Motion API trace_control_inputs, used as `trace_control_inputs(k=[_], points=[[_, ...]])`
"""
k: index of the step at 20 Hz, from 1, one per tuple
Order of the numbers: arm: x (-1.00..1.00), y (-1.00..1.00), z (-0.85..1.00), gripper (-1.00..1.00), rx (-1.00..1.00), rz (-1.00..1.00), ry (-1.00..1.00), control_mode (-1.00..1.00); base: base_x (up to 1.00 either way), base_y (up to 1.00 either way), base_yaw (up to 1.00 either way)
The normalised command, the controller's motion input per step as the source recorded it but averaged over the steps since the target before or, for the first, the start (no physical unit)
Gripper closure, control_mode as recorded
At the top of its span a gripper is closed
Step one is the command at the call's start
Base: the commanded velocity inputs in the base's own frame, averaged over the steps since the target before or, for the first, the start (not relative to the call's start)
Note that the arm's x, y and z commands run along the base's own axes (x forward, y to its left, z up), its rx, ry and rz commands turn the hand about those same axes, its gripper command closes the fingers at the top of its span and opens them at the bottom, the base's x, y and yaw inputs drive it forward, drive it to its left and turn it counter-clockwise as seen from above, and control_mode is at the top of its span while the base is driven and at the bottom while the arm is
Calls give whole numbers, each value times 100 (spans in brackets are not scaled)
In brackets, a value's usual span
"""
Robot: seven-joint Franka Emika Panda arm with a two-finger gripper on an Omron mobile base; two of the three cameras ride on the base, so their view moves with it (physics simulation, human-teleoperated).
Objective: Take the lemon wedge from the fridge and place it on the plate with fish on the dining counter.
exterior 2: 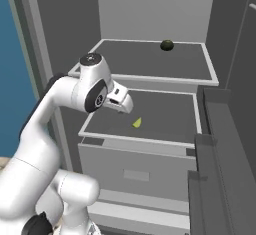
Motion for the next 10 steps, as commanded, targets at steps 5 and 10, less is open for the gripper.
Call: trace_control_inputs(k=[5, 10], points=[[41, -12, -28, -100, 0, 3, -5, -100, 0, 0, 0], [36, -36, -25, -100, 0, 0, -1, -100, 0, 0, 0]])
